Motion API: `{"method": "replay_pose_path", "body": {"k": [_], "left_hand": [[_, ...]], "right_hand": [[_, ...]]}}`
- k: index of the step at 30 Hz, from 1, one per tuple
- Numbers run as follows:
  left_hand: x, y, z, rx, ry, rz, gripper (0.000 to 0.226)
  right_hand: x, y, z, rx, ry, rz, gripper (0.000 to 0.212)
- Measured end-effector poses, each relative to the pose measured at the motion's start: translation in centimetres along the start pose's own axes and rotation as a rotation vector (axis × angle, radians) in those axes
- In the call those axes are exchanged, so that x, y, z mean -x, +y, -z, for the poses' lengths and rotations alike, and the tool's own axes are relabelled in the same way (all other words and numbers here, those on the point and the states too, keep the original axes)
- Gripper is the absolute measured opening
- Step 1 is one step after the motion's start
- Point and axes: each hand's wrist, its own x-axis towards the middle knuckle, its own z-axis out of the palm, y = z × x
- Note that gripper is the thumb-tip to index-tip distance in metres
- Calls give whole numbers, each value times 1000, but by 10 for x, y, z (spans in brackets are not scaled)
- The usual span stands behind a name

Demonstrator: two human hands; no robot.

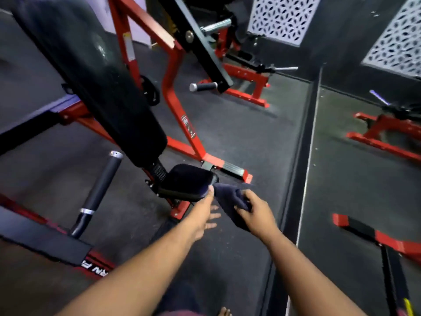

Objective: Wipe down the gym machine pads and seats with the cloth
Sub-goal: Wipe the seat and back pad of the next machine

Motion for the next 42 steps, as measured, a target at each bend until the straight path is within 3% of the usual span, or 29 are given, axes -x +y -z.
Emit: {"method": "replay_pose_path", "body": {"k": [2,6,8,10,13,16,18,20,21,26,32,34,37,39,42], "left_hand": [[-13,15,-4,114,-2,67,62],[-50,34,-1,134,227,2,23],[-71,39,11,130,220,-49,21],[-98,44,21,93,159,-92,27],[-142,57,32,21,65,-116,31],[-185,67,34,-6,1,-130,40],[-215,76,36,-12,14,-132,49],[-241,80,38,-6,91,-114,52],[-252,79,38,3,153,-114,54],[-317,50,36,41,573,-114,58],[-398,4,41,170,873,-40,97],[-423,-17,41,84,945,28,90],[-445,-43,43,-255,1013,163,74],[-459,-58,48,-407,1039,251,68],[-476,-74,57,-507,1068,324,67]], "right_hand": [[-19,5,-6,124,-130,181,31],[-60,17,-20,163,-388,499,31],[-86,26,-21,65,-417,439,47],[-128,43,-25,-35,-369,313,49],[-194,63,-38,-5,-327,268,46],[-247,70,-51,-45,-469,142,75],[-280,76,-62,-69,-581,81,61],[-306,86,-73,-39,-588,58,23],[-316,91,-77,-44,-563,45,19],[-374,127,-122,-69,-581,-46,20],[-460,185,-224,-44,-688,-179,25],[-479,200,-257,76,-680,-102,40],[-482,209,-280,466,-780,174,84],[-474,216,-289,556,-956,387,89],[-466,232,-300,588,-1069,449,82]]}}
